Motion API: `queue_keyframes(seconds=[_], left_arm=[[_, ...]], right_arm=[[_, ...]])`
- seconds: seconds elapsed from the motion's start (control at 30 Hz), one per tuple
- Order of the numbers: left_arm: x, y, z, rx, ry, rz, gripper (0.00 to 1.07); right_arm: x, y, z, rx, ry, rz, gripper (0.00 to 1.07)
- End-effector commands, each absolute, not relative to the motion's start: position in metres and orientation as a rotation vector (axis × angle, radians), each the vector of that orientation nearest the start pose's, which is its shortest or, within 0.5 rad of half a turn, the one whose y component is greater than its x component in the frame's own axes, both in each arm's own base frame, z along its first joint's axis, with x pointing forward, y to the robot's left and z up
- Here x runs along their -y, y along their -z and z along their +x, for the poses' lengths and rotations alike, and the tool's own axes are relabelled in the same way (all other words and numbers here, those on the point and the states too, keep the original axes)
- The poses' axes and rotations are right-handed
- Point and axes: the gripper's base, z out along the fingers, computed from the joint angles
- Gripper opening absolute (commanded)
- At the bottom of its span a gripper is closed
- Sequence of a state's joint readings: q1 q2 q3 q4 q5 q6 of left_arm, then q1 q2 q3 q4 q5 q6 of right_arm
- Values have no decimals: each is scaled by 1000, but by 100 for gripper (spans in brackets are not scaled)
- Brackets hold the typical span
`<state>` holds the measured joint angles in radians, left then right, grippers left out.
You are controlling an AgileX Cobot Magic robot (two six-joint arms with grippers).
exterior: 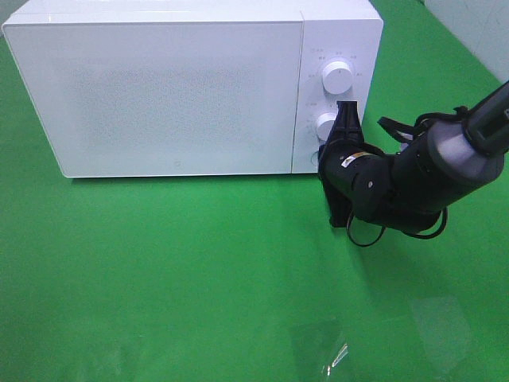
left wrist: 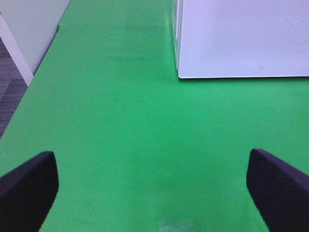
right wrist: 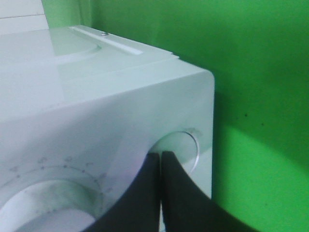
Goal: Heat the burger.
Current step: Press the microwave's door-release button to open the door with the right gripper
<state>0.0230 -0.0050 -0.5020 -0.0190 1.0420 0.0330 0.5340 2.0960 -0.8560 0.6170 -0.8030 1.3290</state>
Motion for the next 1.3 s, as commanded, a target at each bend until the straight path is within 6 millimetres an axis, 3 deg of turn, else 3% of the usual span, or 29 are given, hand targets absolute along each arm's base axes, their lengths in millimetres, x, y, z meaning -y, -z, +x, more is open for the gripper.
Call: queue_keyframes(seconds=[0.03, 0.27, 0.53, 0.73, 0.9, 1.3], left_arm=[[2, -279, -7, -1996, -8, 12, 98], [2, -279, -7, -1996, -8, 12, 98], [2, -279, -7, -1996, -8, 12, 98], [2, -279, -7, -1996, -8, 12, 98], [2, -279, -7, -1996, -8, 12, 98], [2, -279, -7, -1996, -8, 12, 98]], right_arm=[[-155, -97, 350, -1479, -1053, 1428, 0], [-152, -105, 354, -1371, -1089, 1355, 0], [-158, -129, 369, -1194, -1205, 1260, 0], [-161, -129, 383, -1130, -1239, 1199, 0], [-156, -136, 396, -1100, -1255, 1165, 0], [-158, -132, 397, -1146, -1246, 1197, 0]])
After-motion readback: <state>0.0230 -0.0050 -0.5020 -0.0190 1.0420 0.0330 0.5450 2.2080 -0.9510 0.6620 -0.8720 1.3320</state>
